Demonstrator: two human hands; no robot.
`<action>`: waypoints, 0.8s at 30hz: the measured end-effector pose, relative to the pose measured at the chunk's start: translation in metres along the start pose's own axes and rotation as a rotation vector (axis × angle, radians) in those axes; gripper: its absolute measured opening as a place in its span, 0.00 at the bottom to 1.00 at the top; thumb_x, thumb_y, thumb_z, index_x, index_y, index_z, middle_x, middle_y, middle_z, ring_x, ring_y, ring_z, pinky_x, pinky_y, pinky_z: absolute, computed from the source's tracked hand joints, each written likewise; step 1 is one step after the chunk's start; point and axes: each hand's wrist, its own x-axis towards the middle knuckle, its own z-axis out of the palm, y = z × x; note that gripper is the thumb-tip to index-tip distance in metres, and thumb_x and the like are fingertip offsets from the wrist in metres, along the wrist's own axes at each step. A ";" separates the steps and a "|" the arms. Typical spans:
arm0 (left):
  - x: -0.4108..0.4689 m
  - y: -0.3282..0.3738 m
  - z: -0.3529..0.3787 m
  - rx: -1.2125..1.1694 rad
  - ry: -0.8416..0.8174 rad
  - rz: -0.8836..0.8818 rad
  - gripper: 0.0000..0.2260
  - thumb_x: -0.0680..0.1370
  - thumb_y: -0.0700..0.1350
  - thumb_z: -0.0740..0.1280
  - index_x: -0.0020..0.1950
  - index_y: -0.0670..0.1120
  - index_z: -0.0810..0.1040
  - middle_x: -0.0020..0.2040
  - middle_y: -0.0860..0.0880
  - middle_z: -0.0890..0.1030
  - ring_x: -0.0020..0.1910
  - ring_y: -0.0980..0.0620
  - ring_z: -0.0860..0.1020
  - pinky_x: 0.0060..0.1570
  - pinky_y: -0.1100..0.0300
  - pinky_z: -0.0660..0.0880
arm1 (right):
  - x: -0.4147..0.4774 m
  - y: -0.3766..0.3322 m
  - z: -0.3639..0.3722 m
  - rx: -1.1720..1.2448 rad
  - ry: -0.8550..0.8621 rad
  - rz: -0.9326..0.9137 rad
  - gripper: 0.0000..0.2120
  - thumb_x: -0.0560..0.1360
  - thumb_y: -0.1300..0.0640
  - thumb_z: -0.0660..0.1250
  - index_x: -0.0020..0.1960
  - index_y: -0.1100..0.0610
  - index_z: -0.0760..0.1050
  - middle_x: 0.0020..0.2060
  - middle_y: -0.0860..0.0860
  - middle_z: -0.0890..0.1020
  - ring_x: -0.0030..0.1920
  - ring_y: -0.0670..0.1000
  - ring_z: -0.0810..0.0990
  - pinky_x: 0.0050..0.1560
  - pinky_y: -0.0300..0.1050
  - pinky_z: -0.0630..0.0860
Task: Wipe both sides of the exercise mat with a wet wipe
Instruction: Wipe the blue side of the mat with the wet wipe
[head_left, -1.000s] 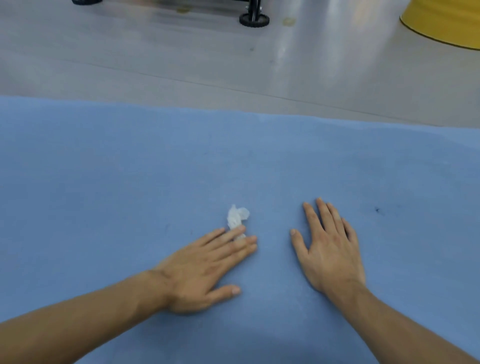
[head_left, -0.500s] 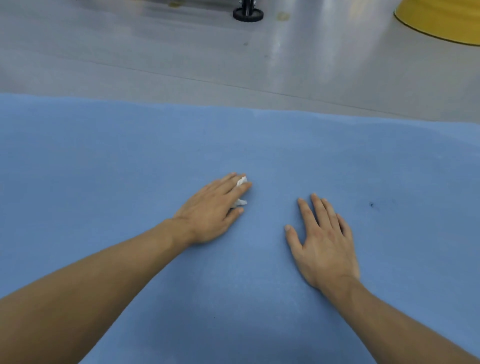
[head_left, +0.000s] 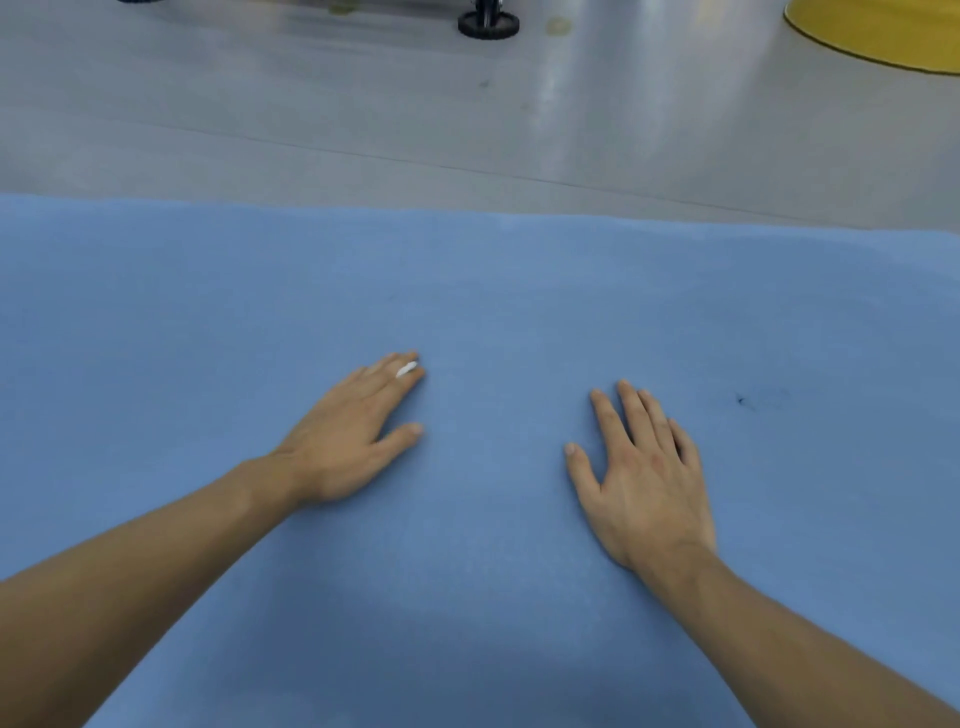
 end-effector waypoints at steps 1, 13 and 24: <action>0.006 0.008 0.003 0.046 -0.001 0.015 0.38 0.78 0.69 0.46 0.84 0.53 0.49 0.83 0.58 0.45 0.81 0.62 0.42 0.77 0.64 0.37 | 0.000 0.000 0.000 -0.002 -0.001 0.000 0.36 0.78 0.33 0.40 0.83 0.46 0.50 0.82 0.47 0.50 0.82 0.49 0.46 0.80 0.50 0.48; -0.050 0.060 0.029 0.194 -0.089 0.424 0.37 0.83 0.69 0.50 0.84 0.47 0.49 0.84 0.54 0.44 0.82 0.55 0.40 0.79 0.56 0.40 | 0.001 0.000 0.003 -0.001 0.018 0.006 0.36 0.77 0.33 0.41 0.82 0.46 0.54 0.82 0.48 0.53 0.81 0.49 0.49 0.80 0.50 0.51; 0.067 0.052 0.020 0.153 -0.008 0.098 0.38 0.79 0.67 0.40 0.84 0.48 0.45 0.84 0.53 0.44 0.82 0.56 0.42 0.79 0.59 0.40 | 0.002 0.000 0.003 0.009 0.021 0.010 0.36 0.77 0.33 0.42 0.82 0.46 0.54 0.82 0.48 0.54 0.81 0.49 0.49 0.80 0.50 0.51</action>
